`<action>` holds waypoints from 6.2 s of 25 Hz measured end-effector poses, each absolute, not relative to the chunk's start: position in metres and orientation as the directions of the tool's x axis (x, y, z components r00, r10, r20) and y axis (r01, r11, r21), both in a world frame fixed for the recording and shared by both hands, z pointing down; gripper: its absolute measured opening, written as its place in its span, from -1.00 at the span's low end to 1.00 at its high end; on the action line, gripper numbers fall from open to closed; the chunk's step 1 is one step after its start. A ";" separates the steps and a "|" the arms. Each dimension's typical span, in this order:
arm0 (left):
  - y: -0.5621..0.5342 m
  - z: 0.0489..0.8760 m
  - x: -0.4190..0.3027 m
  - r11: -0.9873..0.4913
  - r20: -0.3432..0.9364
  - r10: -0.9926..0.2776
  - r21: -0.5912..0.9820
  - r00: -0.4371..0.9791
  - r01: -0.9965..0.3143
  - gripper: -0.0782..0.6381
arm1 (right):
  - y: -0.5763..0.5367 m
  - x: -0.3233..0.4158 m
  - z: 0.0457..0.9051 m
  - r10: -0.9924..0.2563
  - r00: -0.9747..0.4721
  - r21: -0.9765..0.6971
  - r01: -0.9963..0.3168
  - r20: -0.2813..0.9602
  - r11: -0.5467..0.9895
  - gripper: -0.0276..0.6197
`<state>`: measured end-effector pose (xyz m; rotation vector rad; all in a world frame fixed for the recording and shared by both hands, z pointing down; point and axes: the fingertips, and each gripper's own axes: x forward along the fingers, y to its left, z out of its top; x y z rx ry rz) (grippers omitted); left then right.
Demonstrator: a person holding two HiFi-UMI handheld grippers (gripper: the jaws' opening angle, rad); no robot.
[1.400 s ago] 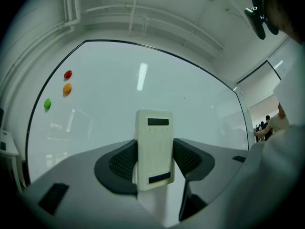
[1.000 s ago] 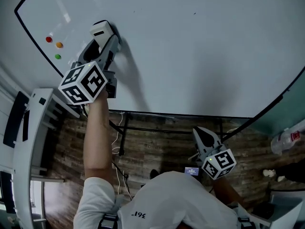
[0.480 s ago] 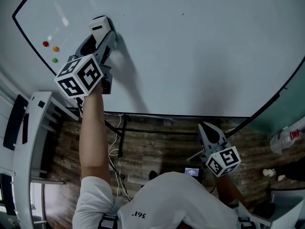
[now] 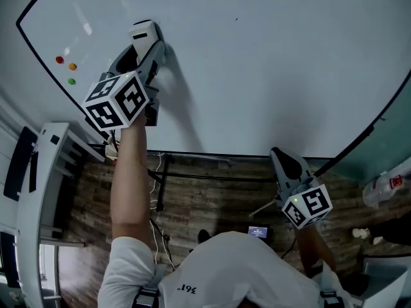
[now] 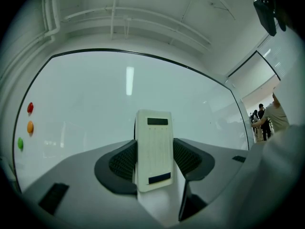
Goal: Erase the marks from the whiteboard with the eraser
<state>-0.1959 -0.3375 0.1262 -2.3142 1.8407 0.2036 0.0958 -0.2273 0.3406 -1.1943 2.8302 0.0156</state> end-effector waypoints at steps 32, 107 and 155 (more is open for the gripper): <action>-0.344 0.119 -0.113 -0.262 -0.190 -0.940 -0.126 0.283 -0.957 -0.10 | -0.249 0.096 0.257 -0.642 -0.741 0.124 -0.668 -0.197 0.734 -0.83; -0.350 0.225 -0.071 -0.270 -0.081 -0.958 -0.066 0.275 -0.961 -0.10 | -0.233 0.071 0.282 -0.623 -0.772 0.102 -0.635 -0.128 0.766 -0.83; -0.237 0.253 -0.197 -0.437 -0.428 -0.874 0.488 0.230 -0.755 -0.10 | -0.239 0.087 0.317 -0.591 -0.803 0.065 -0.595 -0.073 0.801 -0.83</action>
